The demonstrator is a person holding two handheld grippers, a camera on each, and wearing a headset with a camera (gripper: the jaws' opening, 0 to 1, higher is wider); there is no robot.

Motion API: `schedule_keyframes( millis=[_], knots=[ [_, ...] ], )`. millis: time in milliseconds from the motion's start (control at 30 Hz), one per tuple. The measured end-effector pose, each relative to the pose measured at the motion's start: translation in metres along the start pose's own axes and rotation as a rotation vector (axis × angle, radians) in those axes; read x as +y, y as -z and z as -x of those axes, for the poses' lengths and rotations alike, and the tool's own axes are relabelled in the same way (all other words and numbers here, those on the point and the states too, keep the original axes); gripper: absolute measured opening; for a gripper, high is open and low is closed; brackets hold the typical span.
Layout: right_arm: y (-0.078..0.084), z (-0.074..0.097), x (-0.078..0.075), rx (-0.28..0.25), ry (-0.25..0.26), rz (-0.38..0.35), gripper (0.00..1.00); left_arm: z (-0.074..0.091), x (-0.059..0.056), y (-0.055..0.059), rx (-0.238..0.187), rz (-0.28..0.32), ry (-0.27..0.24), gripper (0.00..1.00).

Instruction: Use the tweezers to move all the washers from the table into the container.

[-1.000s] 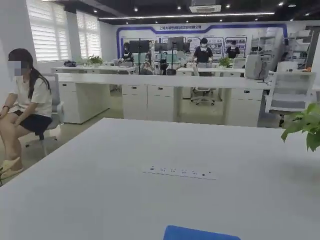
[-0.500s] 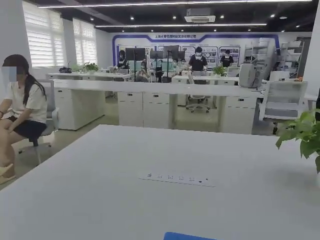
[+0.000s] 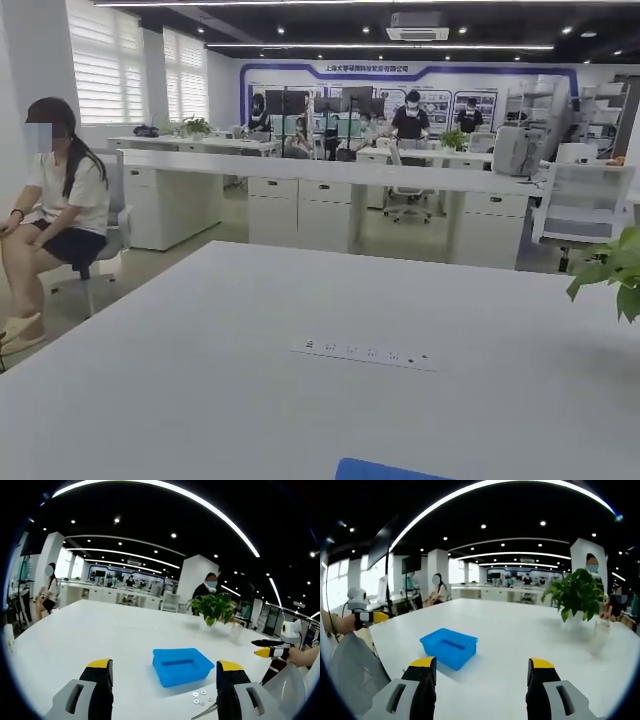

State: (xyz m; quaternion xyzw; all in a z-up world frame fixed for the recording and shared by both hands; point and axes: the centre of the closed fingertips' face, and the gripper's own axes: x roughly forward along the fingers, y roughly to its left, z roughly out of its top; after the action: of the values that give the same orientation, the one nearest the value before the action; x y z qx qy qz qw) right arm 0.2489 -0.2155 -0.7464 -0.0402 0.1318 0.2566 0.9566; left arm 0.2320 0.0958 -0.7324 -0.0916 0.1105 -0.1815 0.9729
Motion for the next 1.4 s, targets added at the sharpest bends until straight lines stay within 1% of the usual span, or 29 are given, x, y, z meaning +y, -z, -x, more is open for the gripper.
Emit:
schedule_keyframes(
  millis=[100, 267, 400, 500, 633, 800, 900, 1067, 1400],
  knots=[
    [0.0, -0.0004, -0.0002, 0.001, -0.002, 0.004, 0.72, -0.0002, 0.0002, -0.0002, -0.001, 0.001, 0.002, 0.86],
    [0.0007, 0.0006, -0.0026, 0.002, 0.015, -0.005, 0.73, -0.0011, -0.0002, 0.0003, 0.003, 0.01, 0.01, 0.86],
    [0.0014, 0.001, -0.0051, -0.002, 0.016, -0.017, 0.72, -0.001, -0.0008, -0.0004, 0.0, 0.003, 0.008, 0.86],
    [0.0043, -0.0001, -0.0036, 0.013, 0.005, -0.014, 0.72, -0.0015, 0.0003, 0.0013, 0.008, 0.009, 0.003, 0.86],
    [0.005, -0.0001, -0.0045, 0.018, 0.002, 0.005, 0.72, -0.0022, -0.0026, 0.0032, 0.018, 0.005, 0.014, 0.86],
    [0.0057, 0.0001, -0.0042, 0.02, 0.004, -0.008, 0.72, -0.0028, -0.0029, 0.006, 0.034, -0.005, 0.014, 0.85],
    [0.0044, -0.0005, -0.0037, 0.016, 0.002, -0.009, 0.72, -0.0029, -0.0039, 0.0062, 0.035, -0.009, 0.02, 0.85],
    [0.0059, -0.0005, -0.0033, 0.022, -0.005, -0.008, 0.71, -0.0032, -0.0031, 0.0085, 0.048, -0.015, 0.013, 0.85],
    [0.0063, 0.0006, -0.0009, 0.027, -0.012, -0.014, 0.71, -0.002, -0.0003, 0.0071, 0.038, -0.006, -0.007, 0.85]
  ],
)
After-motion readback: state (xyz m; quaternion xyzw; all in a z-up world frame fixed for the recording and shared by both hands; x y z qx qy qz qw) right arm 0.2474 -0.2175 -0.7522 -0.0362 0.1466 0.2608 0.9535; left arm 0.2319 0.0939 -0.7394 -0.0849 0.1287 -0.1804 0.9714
